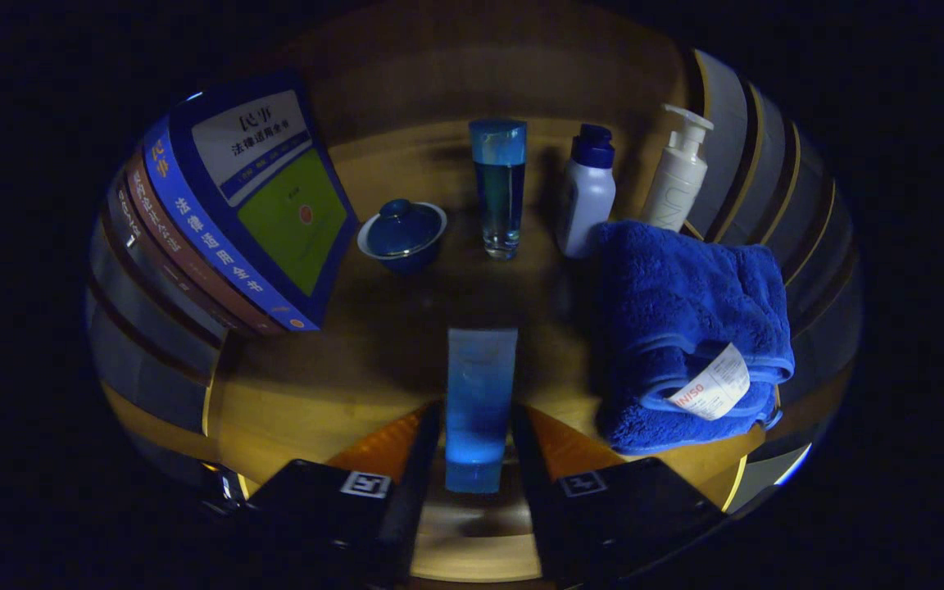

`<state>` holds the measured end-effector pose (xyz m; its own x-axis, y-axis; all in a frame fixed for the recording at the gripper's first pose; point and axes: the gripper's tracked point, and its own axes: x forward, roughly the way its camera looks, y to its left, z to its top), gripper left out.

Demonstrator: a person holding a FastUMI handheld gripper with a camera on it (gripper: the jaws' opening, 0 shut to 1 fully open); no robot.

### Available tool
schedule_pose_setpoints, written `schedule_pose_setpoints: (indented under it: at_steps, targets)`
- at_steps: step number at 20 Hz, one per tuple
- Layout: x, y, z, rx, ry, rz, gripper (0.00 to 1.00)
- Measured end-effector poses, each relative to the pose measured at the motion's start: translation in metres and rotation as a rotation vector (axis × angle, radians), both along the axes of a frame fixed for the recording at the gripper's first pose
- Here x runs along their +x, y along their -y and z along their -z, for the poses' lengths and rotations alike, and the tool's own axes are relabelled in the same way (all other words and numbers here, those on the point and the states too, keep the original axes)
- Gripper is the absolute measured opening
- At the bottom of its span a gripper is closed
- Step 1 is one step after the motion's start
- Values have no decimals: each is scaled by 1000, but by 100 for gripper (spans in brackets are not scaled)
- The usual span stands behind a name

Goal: Pull open the drawer, take out the items inside it, and place them on the countertop above the cabinet.

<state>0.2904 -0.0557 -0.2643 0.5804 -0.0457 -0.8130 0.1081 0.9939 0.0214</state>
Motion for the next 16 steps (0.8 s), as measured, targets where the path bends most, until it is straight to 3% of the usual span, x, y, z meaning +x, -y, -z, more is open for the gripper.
schedule_pose_setpoints:
  at_steps: [2, 9, 16]
  targets:
    - [-5, -1, -6, 9, 13, -7, 100]
    - [-54, -8, -46, -2, 166, -32, 99]
    - [-157, -11, -91, -42, 382, -20, 99]
